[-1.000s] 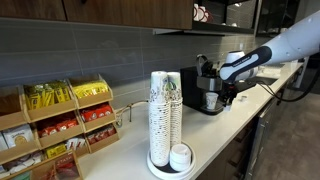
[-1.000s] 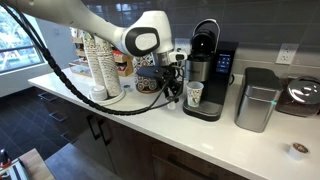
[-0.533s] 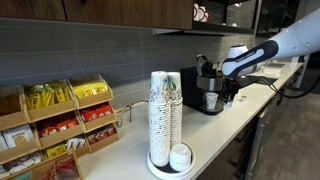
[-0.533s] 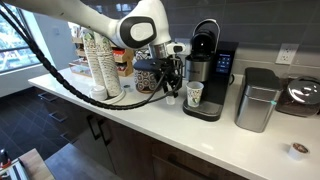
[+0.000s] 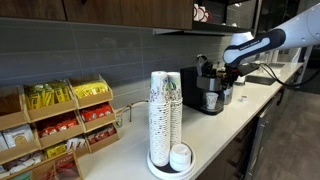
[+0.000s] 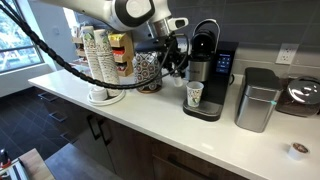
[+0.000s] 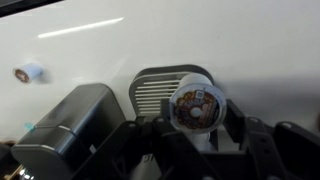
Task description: Open the lid of the coffee machine and place the pod inside
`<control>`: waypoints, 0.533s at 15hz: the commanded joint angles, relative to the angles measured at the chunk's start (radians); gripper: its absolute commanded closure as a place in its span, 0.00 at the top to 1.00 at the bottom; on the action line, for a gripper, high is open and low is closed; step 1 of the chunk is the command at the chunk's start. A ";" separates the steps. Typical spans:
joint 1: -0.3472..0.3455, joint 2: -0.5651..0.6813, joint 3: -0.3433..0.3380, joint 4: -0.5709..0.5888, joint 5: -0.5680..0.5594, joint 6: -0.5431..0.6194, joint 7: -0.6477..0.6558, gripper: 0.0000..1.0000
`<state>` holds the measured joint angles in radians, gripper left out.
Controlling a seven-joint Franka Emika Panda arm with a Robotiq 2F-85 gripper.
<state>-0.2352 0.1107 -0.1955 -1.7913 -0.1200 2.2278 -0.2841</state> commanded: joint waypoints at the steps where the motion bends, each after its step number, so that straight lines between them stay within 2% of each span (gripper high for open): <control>1: 0.002 -0.034 -0.003 0.052 -0.027 -0.025 -0.045 0.29; 8: 0.006 -0.005 0.007 0.159 0.030 0.046 -0.074 0.29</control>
<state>-0.2324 0.0750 -0.1903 -1.6721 -0.1207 2.2402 -0.3362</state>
